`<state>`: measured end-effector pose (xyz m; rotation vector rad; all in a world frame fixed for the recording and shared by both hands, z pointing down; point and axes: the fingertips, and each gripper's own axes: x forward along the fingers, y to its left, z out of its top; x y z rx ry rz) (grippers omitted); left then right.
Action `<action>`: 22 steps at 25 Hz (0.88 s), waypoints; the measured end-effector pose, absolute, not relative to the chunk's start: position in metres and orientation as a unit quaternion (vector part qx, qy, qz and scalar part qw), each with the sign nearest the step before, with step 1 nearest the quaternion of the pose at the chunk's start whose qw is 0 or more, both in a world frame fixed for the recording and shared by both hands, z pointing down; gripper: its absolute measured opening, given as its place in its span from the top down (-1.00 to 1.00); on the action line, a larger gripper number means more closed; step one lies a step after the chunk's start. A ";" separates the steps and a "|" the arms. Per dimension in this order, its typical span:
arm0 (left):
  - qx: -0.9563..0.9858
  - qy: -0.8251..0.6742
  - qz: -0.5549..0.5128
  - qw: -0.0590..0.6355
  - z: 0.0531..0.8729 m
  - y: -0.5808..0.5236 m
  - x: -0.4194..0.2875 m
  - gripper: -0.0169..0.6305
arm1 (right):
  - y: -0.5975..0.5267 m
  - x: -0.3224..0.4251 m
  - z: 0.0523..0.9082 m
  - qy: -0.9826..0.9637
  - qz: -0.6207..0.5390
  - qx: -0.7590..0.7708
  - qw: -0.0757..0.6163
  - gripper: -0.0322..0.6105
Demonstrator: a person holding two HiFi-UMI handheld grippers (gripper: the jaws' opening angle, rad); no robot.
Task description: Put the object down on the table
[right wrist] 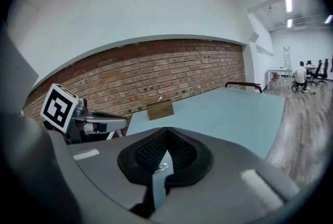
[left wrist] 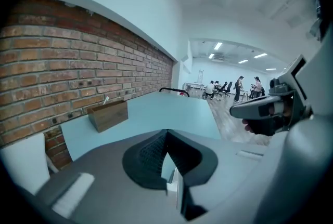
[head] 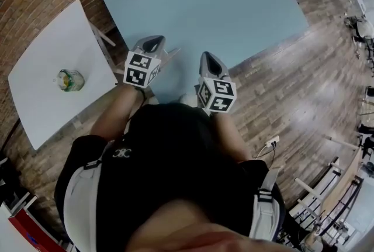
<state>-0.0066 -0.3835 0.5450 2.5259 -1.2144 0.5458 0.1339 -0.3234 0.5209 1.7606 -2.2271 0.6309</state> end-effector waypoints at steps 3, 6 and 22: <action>0.878 -0.418 0.184 0.142 0.531 -0.379 0.000 0.95 | -0.327 0.135 0.515 -0.765 0.209 0.599 0.107 0.86; 0.875 -0.423 0.184 0.148 0.528 -0.377 -0.003 0.95 | -0.329 0.135 0.509 -0.768 0.199 0.601 0.098 0.86; 0.865 -0.442 0.180 0.156 0.522 -0.370 -0.017 0.95 | -0.323 0.130 0.510 -0.770 0.204 0.598 0.093 0.86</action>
